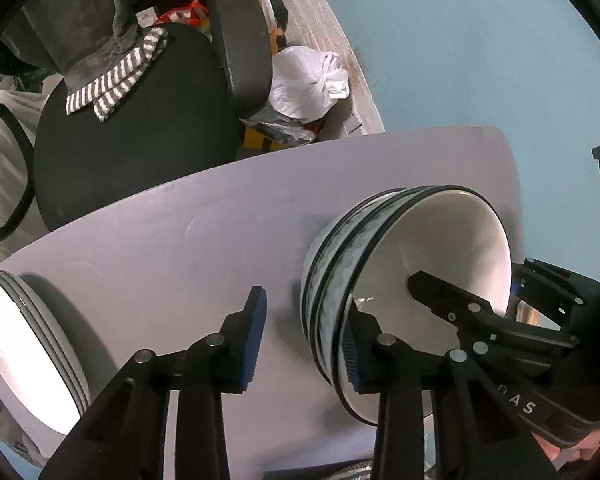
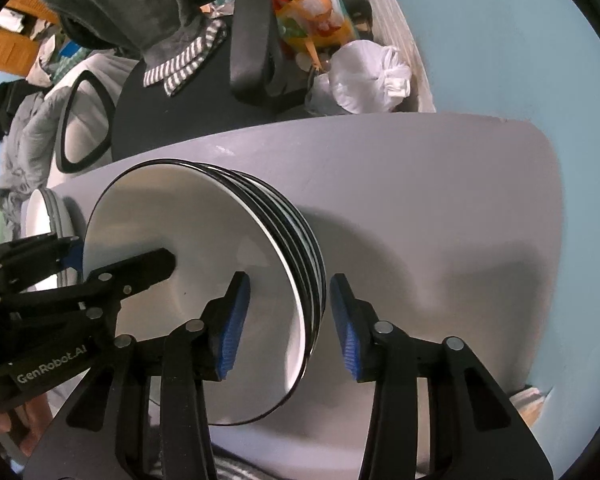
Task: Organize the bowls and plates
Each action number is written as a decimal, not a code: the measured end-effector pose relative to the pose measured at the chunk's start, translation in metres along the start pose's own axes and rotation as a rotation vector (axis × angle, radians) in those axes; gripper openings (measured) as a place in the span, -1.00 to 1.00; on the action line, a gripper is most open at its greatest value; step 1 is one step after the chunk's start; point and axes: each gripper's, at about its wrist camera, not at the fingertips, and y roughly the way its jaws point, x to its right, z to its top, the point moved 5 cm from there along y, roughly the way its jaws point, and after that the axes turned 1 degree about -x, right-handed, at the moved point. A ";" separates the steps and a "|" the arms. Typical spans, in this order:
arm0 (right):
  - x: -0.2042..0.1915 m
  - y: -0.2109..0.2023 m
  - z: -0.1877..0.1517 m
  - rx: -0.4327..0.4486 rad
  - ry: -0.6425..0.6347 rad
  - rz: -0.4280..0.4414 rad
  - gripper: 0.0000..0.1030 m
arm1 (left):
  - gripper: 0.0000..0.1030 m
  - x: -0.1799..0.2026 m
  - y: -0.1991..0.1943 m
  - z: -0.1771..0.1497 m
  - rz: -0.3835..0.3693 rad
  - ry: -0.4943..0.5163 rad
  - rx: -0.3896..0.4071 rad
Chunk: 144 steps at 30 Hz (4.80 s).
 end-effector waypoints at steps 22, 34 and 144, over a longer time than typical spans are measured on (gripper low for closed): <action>-0.001 -0.002 0.000 0.009 0.003 -0.011 -0.41 | -0.59 0.012 0.002 -0.002 0.043 0.059 -0.018; 0.001 -0.004 -0.001 -0.001 0.013 -0.052 -0.61 | -0.66 0.012 -0.002 -0.004 0.063 0.090 -0.002; -0.222 0.016 0.005 -0.055 -0.115 0.073 -0.63 | -0.65 -0.210 -0.100 -0.102 -0.018 -0.259 0.116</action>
